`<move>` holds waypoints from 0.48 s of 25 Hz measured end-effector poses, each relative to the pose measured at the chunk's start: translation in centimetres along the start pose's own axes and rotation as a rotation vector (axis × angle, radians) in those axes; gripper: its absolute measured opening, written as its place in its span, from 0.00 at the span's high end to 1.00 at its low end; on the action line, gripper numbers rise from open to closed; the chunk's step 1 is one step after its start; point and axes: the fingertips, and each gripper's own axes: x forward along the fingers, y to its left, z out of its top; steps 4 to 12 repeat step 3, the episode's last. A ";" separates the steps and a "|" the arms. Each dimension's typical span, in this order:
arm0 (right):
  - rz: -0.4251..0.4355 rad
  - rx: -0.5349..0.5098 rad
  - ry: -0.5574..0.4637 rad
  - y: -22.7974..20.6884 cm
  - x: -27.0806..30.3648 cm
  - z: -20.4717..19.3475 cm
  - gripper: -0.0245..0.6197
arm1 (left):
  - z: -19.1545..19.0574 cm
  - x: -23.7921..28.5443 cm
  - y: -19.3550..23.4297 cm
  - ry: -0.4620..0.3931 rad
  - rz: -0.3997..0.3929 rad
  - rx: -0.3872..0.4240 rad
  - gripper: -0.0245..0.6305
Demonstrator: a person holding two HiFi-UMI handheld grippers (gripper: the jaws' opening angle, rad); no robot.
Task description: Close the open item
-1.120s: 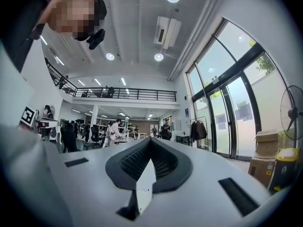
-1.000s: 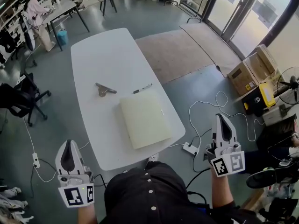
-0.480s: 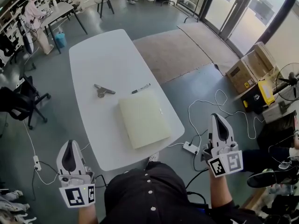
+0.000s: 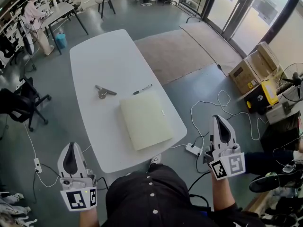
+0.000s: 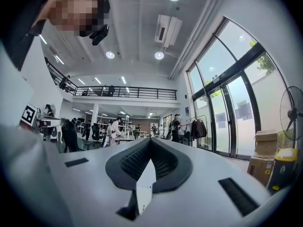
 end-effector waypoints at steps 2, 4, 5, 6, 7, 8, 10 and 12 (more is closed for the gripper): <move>0.000 0.000 0.000 -0.1 0.0 0.0 0.92 | 0.1 0.0 0.0 -0.001 0.002 0.001 0.94; 0.001 -0.001 0.001 -0.1 0.0 0.0 0.92 | 0.1 0.0 0.0 -0.001 0.003 0.000 0.94; 0.001 -0.001 0.001 -0.1 0.0 0.0 0.92 | 0.1 0.0 0.0 -0.001 0.003 0.000 0.94; 0.001 -0.001 0.001 -0.1 0.0 0.0 0.92 | 0.1 0.0 0.0 -0.001 0.003 0.000 0.94; 0.001 -0.001 0.001 -0.1 0.0 0.0 0.92 | 0.1 0.0 0.0 -0.001 0.003 0.000 0.94; 0.001 -0.001 0.001 -0.1 0.0 0.0 0.92 | 0.1 0.0 0.0 -0.001 0.003 0.000 0.94; 0.001 -0.001 0.001 -0.1 0.0 0.0 0.92 | 0.1 0.0 0.0 -0.001 0.003 0.000 0.94; 0.001 -0.001 0.001 -0.1 0.0 0.0 0.92 | 0.1 0.0 0.0 -0.001 0.003 0.000 0.94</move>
